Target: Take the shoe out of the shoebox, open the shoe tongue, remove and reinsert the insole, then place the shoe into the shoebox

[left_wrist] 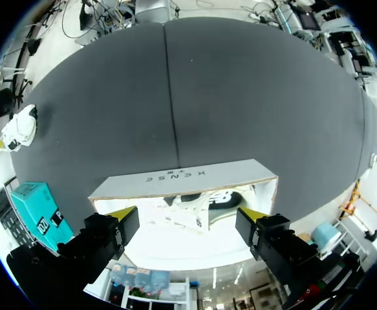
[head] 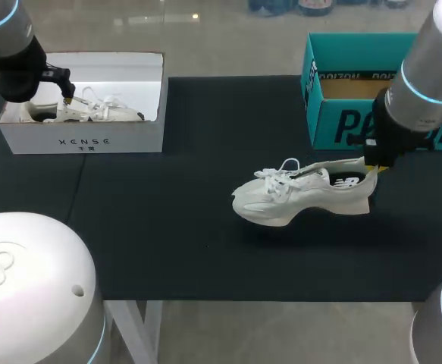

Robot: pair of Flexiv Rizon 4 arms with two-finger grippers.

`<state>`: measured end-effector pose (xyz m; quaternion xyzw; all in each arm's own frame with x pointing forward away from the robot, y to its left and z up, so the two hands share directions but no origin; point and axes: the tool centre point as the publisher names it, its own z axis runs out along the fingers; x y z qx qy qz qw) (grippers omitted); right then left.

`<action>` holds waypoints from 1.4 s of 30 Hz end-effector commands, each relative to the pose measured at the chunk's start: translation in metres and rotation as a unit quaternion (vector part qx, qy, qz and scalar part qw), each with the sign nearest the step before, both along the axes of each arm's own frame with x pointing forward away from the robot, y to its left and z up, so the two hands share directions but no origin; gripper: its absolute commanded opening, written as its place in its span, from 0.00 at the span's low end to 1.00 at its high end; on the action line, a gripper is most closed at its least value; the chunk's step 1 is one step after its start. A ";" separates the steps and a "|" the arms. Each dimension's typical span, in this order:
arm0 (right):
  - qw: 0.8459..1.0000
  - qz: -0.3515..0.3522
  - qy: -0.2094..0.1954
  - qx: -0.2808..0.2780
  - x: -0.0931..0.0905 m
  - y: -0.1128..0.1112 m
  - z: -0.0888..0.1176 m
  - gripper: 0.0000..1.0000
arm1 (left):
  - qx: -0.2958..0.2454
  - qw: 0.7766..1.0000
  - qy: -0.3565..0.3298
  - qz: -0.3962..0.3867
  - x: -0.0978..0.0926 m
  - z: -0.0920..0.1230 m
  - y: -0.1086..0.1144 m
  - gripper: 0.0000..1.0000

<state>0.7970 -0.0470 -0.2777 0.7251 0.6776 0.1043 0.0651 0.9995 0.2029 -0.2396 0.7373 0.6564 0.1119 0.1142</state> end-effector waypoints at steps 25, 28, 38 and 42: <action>0.997 -0.051 0.057 0.030 0.048 0.048 -0.071 0.00 | 0.002 1.000 0.000 0.000 -0.001 0.000 0.000 1.00; 0.996 -0.052 0.060 0.027 0.050 0.045 -0.078 0.00 | 0.002 1.000 0.000 0.000 -0.001 0.000 0.000 1.00; 0.995 -0.056 0.079 0.017 0.046 0.044 -0.083 1.00 | 0.002 1.000 0.000 0.000 -0.001 0.000 0.000 1.00; 0.996 -0.042 0.073 0.018 0.042 0.040 -0.058 1.00 | 0.002 1.000 0.000 0.000 -0.001 0.000 0.000 1.00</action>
